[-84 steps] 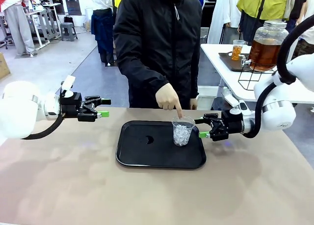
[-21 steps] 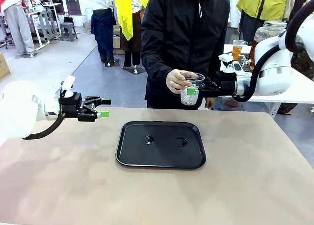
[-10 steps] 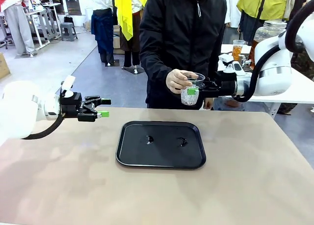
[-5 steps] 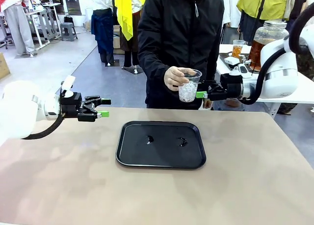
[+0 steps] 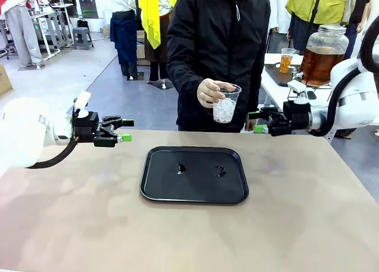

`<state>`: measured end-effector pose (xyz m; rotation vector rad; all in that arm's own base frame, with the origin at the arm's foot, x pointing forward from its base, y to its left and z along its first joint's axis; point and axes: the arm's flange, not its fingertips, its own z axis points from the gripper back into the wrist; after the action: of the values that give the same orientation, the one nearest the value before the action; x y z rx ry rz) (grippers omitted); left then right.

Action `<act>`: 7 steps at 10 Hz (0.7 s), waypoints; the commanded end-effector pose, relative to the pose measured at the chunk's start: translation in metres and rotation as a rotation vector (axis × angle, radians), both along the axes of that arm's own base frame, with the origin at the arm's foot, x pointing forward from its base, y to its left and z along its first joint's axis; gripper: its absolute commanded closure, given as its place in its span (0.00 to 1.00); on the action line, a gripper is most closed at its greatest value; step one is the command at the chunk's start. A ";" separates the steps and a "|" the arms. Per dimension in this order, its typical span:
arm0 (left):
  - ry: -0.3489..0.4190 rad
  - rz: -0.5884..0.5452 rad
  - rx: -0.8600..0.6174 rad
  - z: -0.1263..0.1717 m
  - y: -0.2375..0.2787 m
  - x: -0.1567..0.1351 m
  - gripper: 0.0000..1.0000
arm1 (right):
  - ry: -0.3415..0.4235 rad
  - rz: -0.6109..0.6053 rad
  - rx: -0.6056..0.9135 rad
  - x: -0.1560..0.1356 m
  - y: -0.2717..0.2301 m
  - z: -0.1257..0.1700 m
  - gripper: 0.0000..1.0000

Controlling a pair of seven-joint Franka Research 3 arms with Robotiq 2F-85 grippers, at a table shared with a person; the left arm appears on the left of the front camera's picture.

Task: Pour the drink into the iced cup.
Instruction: Open the gripper to release the iced cup you were holding.

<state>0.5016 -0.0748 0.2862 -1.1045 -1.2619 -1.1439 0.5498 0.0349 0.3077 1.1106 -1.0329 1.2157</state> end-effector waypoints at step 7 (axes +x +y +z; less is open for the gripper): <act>-0.002 0.002 0.003 0.001 0.000 -0.001 0.00 | -0.092 -0.018 0.110 -0.019 -0.032 -0.045 0.00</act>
<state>0.5016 -0.0748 0.2862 -1.1045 -1.2619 -1.1439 0.5350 0.0007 0.2605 1.1682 -1.1314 1.2249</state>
